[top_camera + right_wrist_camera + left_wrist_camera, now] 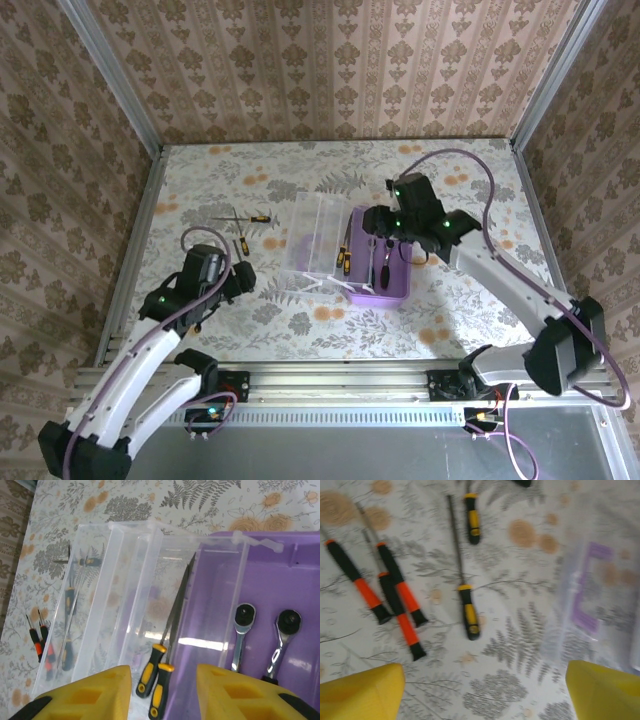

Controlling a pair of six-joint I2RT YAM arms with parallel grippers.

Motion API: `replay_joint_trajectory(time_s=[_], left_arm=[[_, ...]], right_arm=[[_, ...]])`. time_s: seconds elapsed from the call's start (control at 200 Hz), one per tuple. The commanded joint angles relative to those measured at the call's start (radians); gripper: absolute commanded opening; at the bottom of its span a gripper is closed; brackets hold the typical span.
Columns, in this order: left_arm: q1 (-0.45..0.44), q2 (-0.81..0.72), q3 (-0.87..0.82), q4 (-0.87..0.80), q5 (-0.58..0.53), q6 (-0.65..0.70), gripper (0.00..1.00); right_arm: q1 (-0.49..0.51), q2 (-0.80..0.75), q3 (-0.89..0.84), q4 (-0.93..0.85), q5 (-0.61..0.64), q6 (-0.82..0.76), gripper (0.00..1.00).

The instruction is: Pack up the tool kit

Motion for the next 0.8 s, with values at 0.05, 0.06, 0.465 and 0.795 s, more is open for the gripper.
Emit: replay_joint_trajectory(time_s=[0.05, 0.06, 0.465, 0.795], left_arm=[[0.048, 0.168, 0.049, 0.036, 0.005, 0.024, 0.77], [0.049, 0.182, 0.053, 0.039, 0.006, 0.027, 0.77], [0.043, 0.578, 0.151, 0.121, 0.062, 0.112, 0.55], [0.017, 0.709, 0.165, 0.155, 0.032, 0.093, 0.42]], right_arm=[[-0.01, -0.07, -0.124, 0.033, 0.044, -0.014, 0.42], [-0.011, -0.072, -0.131, 0.033, 0.043, -0.014, 0.43], [-0.056, -0.162, -0.22, 0.012, 0.028, -0.023, 0.43], [-0.062, -0.169, -0.239, 0.019, 0.012, -0.022, 0.43]])
